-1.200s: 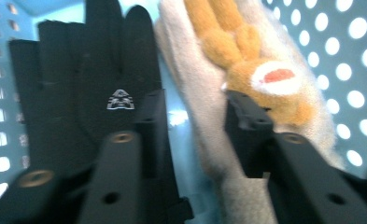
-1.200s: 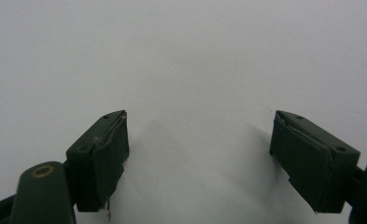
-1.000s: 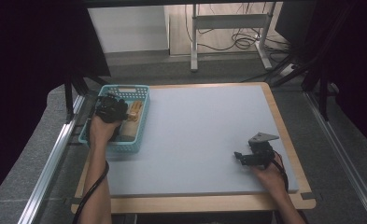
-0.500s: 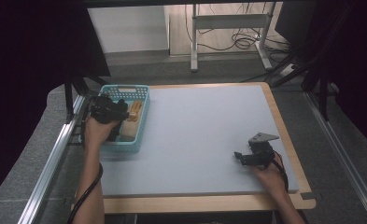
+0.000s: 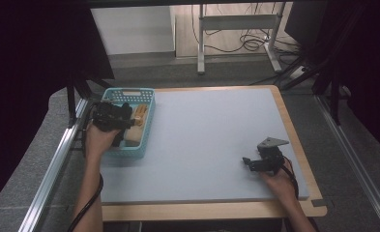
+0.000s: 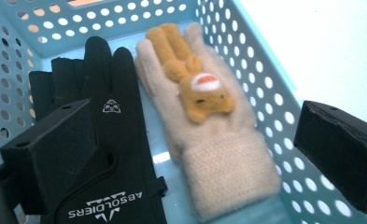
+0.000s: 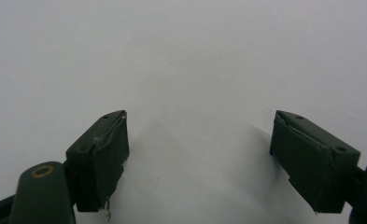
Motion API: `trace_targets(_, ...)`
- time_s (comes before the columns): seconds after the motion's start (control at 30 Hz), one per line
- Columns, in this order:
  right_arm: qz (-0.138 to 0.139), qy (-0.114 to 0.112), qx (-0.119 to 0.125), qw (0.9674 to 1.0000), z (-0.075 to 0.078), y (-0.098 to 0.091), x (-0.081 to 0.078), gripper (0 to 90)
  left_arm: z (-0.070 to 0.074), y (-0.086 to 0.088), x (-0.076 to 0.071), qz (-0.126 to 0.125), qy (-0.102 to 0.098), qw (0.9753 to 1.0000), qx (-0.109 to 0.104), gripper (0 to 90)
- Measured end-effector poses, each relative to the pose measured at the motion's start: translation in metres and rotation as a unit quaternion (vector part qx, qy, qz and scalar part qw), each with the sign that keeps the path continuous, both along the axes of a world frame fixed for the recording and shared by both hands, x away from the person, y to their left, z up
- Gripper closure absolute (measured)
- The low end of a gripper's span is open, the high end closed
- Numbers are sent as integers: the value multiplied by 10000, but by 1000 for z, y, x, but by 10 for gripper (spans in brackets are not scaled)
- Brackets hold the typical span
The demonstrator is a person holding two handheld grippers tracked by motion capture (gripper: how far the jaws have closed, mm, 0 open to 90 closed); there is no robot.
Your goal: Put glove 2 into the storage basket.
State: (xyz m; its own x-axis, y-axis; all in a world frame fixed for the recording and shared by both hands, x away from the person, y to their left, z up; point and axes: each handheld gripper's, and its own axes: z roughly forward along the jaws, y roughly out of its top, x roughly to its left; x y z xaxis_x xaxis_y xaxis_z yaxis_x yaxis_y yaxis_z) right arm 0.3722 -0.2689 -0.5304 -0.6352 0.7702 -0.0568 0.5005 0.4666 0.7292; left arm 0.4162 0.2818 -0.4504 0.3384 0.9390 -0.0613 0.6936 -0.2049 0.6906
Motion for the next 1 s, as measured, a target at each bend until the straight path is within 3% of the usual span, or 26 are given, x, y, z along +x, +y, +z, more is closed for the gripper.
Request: trace_targets(1.0,-3,-2,0,10000,0,0,0,191,3,-21,-37,-504,-335,9982,-29,2)
